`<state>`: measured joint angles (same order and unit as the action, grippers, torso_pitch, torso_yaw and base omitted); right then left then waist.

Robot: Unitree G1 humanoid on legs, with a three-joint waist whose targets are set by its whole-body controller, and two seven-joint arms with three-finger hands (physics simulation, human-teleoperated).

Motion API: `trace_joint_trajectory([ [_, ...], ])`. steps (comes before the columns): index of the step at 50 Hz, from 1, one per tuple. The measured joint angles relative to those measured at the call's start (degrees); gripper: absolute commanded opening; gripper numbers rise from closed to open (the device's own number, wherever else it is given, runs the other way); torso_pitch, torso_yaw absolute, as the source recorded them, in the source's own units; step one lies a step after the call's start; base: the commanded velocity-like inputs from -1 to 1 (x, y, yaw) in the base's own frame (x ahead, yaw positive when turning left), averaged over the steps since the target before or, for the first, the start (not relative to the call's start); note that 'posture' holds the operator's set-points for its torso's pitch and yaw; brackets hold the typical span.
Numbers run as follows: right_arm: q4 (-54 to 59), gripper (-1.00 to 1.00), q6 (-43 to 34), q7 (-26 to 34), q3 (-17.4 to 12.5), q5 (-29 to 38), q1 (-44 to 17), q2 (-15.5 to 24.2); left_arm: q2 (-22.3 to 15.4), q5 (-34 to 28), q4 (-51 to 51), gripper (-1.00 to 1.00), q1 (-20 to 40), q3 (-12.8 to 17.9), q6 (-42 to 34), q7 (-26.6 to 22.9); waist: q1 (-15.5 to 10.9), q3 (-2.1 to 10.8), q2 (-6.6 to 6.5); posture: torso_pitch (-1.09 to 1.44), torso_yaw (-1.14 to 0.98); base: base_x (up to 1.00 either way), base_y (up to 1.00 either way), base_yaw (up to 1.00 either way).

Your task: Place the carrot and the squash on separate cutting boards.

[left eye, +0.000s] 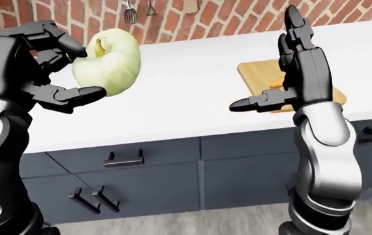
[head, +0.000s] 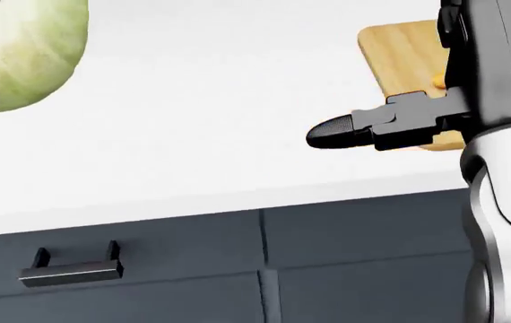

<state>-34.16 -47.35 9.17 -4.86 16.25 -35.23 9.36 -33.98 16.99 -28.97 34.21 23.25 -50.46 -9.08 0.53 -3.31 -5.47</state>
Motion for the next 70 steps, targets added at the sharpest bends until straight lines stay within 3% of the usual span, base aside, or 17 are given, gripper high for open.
trace_joint_trajectory([
  [12, -0.19, 1.00, 1.62, -2.27, -0.70, -1.46, 1.62, 0.55, -0.23, 1.41, -1.20, -0.51, 1.14, -1.39, -0.46, 1.01, -0.40, 0.35, 5.08, 0.00, 0.00, -0.21, 0.75, 0.00],
  [15, 1.09, 1.00, 0.52, -2.41, -1.06, -1.59, 1.93, 0.57, -0.42, 2.07, -0.91, -0.51, 1.18, -2.31, -1.48, 0.34, -1.45, 1.57, 6.79, 0.00, 0.00, -0.74, 0.76, 0.00],
  [17, 0.58, 1.00, 0.90, -2.62, -1.07, -1.69, 1.23, 0.76, -0.65, 2.12, -1.26, -0.50, 1.83, -1.83, -1.40, 0.46, -2.57, 1.04, 5.58, 0.00, 0.00, -0.93, 0.76, 0.00],
  [20, -0.90, 1.00, 1.98, -2.83, -0.51, -1.82, 0.74, 0.37, -1.04, 1.89, -1.90, -0.51, 1.69, -0.39, -0.59, 0.83, -4.62, 0.34, 0.88, 0.00, 0.00, -0.93, 0.76, 0.00],
  [23, 0.62, 1.00, 1.64, -2.30, 1.49, -2.73, 1.98, -0.40, -1.02, 1.01, -0.27, -0.51, 0.80, 0.39, -1.58, 1.55, -5.32, 0.53, 0.53, 0.00, 0.00, -0.94, 0.76, 0.00],
  [29, -0.42, 1.00, 1.83, -2.74, -0.98, -3.50, 1.75, -0.41, -0.94, 1.26, -1.20, -0.51, 1.74, -0.45, -0.65, 1.50, -2.41, 0.30, 3.61, 0.00, 0.00, -0.90, 0.64, 0.16],
  [32, -1.99, 1.00, 2.10, -3.67, -2.31, -4.69, 2.27, -0.24, -0.56, 2.14, -1.02, -0.51, 1.75, -2.03, -0.60, 0.86, -3.64, 0.04, 0.90, 0.00, 0.00, -0.64, 0.00, 1.00],
  [33, -2.08, 1.00, 2.05, -3.83, -2.05, -5.08, 2.20, -0.21, -0.83, 2.32, -1.13, -0.51, 1.80, -2.00, -0.85, 0.69, -4.58, -0.04, 1.39, 0.00, 0.00, -0.54, 0.00, 1.00],
  [35, -1.80, 1.00, 1.94, -3.73, -0.94, -5.96, 2.09, -0.07, -1.17, 2.21, -1.75, -0.51, 1.96, -0.76, -0.87, 0.85, -5.46, 1.18, 5.50, 0.00, 0.00, -0.43, 0.00, 1.00],
  [38, -1.40, 1.00, 1.54, -3.76, -0.92, -6.47, 3.80, 0.20, -0.56, 2.16, -1.91, -0.50, 1.01, -0.93, -0.75, 0.97, -4.98, 0.87, 5.49, 0.00, 0.00, -0.30, 0.31, 0.67],
  [40, -0.29, 1.00, 1.53, -3.69, 0.23, -6.28, 3.28, 0.50, -0.93, 1.65, -1.57, -0.51, 0.76, -0.19, -1.07, 1.19, -3.45, 0.60, 7.22, 0.00, 0.00, 0.00, 0.12, 0.00],
  [44, -1.46, 1.00, 2.21, -3.88, -1.27, -6.03, 3.24, 0.33, -0.48, 1.29, -2.20, -0.50, 1.46, -0.61, -0.32, 1.47, 0.62, -0.94, 5.04, 0.00, 0.00, 0.00, 0.00, 0.00],
  [47, -1.28, 1.00, 2.86, -5.19, -2.93, -6.76, 2.64, 0.28, -0.43, 1.62, -1.98, -0.50, 1.57, -1.49, -0.06, 0.92, 2.20, -0.30, 1.14, 0.00, 0.00, 0.00, 0.00, 0.00],
  [50, -1.30, 1.00, 2.44, -6.16, -1.98, -7.53, 4.09, 0.10, -0.15, 1.36, -1.45, -0.51, 0.32, -1.04, -0.57, 0.69, 1.47, -0.51, 1.35, 0.00, 0.00, 0.03, 0.22, 0.00],
  [60, -1.55, 1.00, 3.74, -6.81, -1.54, -8.71, 3.89, 0.87, -0.47, 0.31, -1.68, -0.51, 1.80, -0.76, -0.40, 1.25, 0.96, -0.47, 7.76, 0.00, 0.00, 0.09, 0.46, 0.00],
  [65, -0.51, 1.00, 2.93, -7.18, -2.13, -8.10, 4.77, 0.82, 0.39, 1.00, -1.54, -0.51, 0.96, -2.45, -0.73, 0.08, 0.55, 1.05, 7.57, 0.00, 0.00, 0.01, 0.57, 0.00],
  [70, -0.86, 1.00, 3.94, -7.30, -2.08, -8.09, 4.40, 0.81, 0.17, 0.73, -1.77, -0.51, 1.77, -1.68, -0.10, 0.30, 1.19, 0.01, 2.70, 0.00, 0.00, 0.00, 0.57, 0.00],
])
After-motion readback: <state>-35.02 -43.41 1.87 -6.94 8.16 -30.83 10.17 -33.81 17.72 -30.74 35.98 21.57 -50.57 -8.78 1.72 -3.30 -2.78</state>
